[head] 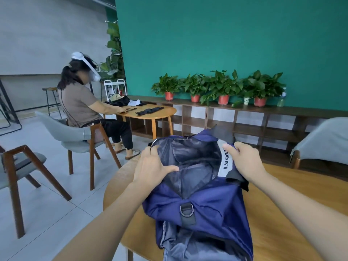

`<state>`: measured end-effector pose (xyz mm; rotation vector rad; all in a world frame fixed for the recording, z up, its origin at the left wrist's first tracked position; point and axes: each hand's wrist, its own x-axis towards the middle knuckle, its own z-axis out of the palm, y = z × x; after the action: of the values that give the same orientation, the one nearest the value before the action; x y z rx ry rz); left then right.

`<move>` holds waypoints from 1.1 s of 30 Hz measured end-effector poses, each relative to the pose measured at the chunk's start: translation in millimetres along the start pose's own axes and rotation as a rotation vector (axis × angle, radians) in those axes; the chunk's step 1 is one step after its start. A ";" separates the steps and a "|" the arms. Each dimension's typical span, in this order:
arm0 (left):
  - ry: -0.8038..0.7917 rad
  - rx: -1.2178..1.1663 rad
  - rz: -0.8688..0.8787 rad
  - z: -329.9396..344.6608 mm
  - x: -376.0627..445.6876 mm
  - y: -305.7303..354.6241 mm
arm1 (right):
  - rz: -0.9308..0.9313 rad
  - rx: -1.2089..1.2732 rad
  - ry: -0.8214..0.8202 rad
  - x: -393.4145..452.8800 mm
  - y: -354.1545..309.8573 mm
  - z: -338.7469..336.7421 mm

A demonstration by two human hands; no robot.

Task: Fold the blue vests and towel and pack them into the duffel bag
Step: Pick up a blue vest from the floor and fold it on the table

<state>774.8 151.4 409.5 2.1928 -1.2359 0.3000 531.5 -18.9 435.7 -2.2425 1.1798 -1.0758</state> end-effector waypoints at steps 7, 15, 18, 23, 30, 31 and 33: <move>0.049 -0.222 0.105 -15.4 -9.0 13.1 | 0.056 -0.195 0.023 -27.6 16.1 -22.8; -0.061 -0.223 0.260 -5.9 -16.1 23.8 | -0.765 -0.612 -0.160 -71.5 -3.8 23.7; -0.049 -0.202 0.284 -5.2 -13.8 25.5 | -0.496 -0.476 -0.586 -73.5 -16.8 46.4; -0.010 -0.131 0.274 -13.7 -8.4 12.4 | -0.036 -0.401 -0.597 -67.1 0.6 53.9; -0.009 -0.045 0.195 -31.4 5.7 -20.7 | 0.013 0.045 -0.450 -40.4 -9.8 43.3; -0.001 -0.029 0.180 -32.5 6.7 -24.8 | 0.013 0.075 -0.452 -39.5 -15.3 45.4; 0.019 0.006 0.145 -30.2 3.4 -32.5 | 0.020 0.123 -0.455 -43.3 -24.0 53.5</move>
<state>806.5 179.7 422.5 2.1044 -1.3878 0.3828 570.3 29.6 397.6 -2.2111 0.9126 -0.5648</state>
